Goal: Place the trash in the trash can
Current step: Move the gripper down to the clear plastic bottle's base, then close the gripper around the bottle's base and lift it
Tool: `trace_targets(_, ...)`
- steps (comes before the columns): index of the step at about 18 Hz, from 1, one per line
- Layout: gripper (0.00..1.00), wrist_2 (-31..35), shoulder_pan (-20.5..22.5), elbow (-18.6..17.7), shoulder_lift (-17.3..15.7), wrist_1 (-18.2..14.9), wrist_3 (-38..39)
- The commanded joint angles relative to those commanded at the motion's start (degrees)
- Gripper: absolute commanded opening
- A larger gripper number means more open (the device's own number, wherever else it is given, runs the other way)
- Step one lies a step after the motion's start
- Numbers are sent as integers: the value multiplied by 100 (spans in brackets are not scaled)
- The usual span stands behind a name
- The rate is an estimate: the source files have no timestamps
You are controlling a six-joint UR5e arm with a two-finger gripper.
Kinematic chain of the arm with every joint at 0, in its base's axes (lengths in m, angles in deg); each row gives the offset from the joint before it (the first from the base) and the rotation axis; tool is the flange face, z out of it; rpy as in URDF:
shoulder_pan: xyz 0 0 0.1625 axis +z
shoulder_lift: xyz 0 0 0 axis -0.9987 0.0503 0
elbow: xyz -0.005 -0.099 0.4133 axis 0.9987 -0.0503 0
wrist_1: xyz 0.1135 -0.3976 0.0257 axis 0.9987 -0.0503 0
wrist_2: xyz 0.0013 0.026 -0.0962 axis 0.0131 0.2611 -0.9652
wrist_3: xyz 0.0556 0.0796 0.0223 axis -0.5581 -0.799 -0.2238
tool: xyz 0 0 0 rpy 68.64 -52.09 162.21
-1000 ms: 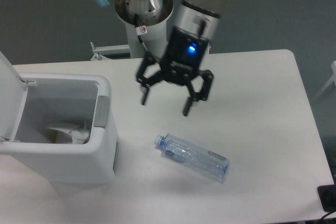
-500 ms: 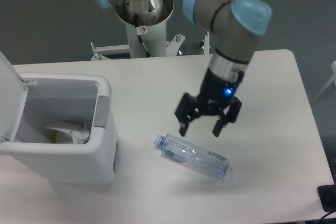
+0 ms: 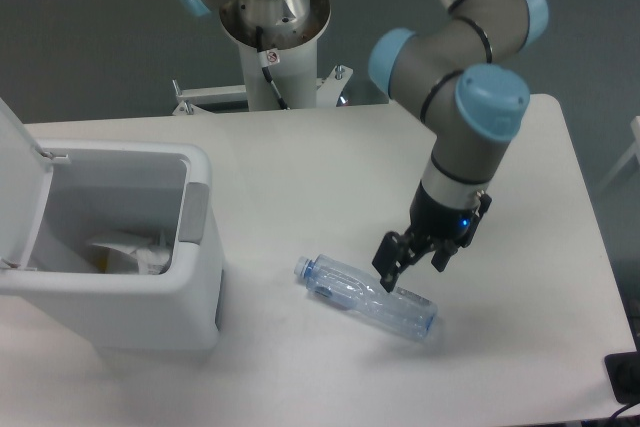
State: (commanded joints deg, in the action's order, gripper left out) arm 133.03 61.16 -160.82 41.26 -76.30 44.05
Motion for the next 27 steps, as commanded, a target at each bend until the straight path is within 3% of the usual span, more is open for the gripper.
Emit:
trace_targets(4,100,597,-263,456,598,-9,483)
trace_targets(16,100,1125,-422,571,1020,-9,739)
trace_targets(18,89,1143,-422,624,1082,0,878)
trace_targets(21,53,1117,-431,642,1135,9,949)
trace_targets(22,46,1117,-431,642,1135,9,958)
trace_targets(27,36,1143,-431,615,1135,9,949)
